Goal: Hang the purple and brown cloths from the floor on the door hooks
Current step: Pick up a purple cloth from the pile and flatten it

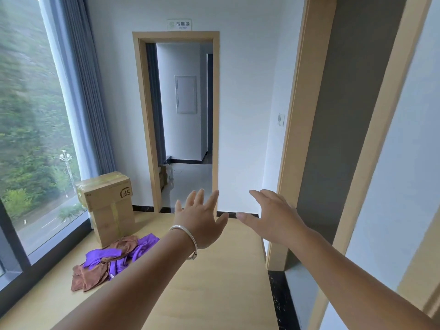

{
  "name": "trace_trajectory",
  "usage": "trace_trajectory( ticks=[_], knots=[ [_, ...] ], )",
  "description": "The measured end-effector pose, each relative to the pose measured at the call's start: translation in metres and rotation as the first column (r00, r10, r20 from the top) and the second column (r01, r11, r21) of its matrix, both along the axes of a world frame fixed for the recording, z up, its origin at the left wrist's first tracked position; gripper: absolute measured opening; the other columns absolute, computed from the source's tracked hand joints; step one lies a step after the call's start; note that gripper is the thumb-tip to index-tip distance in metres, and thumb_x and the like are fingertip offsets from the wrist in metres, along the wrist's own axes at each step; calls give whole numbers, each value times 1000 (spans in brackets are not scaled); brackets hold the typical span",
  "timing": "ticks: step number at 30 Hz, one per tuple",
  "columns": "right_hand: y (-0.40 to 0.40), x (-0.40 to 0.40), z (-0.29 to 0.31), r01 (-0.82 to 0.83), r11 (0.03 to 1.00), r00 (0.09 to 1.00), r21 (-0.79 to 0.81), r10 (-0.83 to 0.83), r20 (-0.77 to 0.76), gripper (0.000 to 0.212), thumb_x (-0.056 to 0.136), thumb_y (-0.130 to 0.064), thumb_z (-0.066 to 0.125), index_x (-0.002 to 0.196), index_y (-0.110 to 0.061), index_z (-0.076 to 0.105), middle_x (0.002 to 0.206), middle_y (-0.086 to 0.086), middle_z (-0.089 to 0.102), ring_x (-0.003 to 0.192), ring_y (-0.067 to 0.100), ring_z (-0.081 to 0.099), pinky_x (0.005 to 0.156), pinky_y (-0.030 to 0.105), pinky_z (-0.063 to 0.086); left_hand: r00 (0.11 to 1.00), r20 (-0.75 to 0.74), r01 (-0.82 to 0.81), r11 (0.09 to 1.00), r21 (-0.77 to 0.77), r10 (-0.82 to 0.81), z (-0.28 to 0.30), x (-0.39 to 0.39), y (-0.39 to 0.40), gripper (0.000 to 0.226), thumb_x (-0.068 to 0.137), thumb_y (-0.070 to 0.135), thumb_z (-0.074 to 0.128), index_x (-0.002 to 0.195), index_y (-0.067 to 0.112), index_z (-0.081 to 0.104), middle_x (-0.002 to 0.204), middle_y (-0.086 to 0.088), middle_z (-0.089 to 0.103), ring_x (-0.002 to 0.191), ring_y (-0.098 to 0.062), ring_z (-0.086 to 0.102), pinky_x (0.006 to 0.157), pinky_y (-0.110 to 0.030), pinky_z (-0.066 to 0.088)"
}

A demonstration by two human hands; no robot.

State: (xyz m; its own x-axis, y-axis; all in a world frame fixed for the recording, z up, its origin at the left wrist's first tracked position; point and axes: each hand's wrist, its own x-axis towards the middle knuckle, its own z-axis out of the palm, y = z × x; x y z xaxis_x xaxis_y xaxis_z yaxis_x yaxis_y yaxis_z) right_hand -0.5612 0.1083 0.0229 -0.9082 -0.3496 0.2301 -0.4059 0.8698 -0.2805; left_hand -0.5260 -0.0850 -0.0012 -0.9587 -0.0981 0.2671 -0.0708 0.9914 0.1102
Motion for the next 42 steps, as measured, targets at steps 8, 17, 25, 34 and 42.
trace_trajectory(
  ticks=[8, 17, 25, 34, 42],
  knots=[
    [-44, -142, -10, -2, 1000, 1000, 21, 1, 2, 80, 82, -75, 39, 149, -34, 21, 158, -5, 19, 146, 13, 9, 116, 49, 14, 1000, -4, -1, 1000, 8, 1, -10, -145, -48, 67, 92, 66, 18, 149, 39, -3, 161, -1, 4, 148, -24, -4, 116, -55, 4],
    [-141, -323, 7, 0, 999, 1000, 37, 1, -19, 77, 85, -72, 40, 149, -33, 21, 158, -6, 19, 146, 13, 9, 117, 48, 11, 999, -51, 9, 999, 43, -7, -3, -334, -149, 66, 92, 65, 19, 148, 39, -4, 161, -2, 4, 148, -24, -3, 116, -55, 4],
    [-199, -450, 0, -14, 999, 999, 34, 15, -29, 77, 84, -72, 40, 148, -32, 22, 157, -5, 21, 145, 13, 11, 116, 47, 15, 1000, -15, 11, 1000, 24, -11, -2, -457, -198, 67, 93, 64, 20, 150, 37, -2, 161, -3, 3, 148, -24, -3, 117, -55, 5],
    [-210, -611, -14, -34, 999, 999, 9, 34, -10, 78, 84, -72, 41, 148, -32, 23, 157, -5, 21, 145, 14, 13, 116, 48, 17, 1000, 2, -21, 1000, 3, 21, -16, -609, -218, 69, 91, 67, 18, 149, 38, -4, 161, -2, 2, 148, -24, -4, 117, -55, 5],
    [-206, -787, 2, -94, 996, 995, -1, 94, -36, 78, 84, -72, 41, 148, -31, 23, 157, -5, 22, 145, 14, 14, 115, 46, 20, 999, -12, -46, 999, -16, 45, 0, -778, -207, 68, 92, 65, 19, 149, 37, -4, 161, -2, 1, 147, -25, -5, 116, -56, 1]
  ],
)
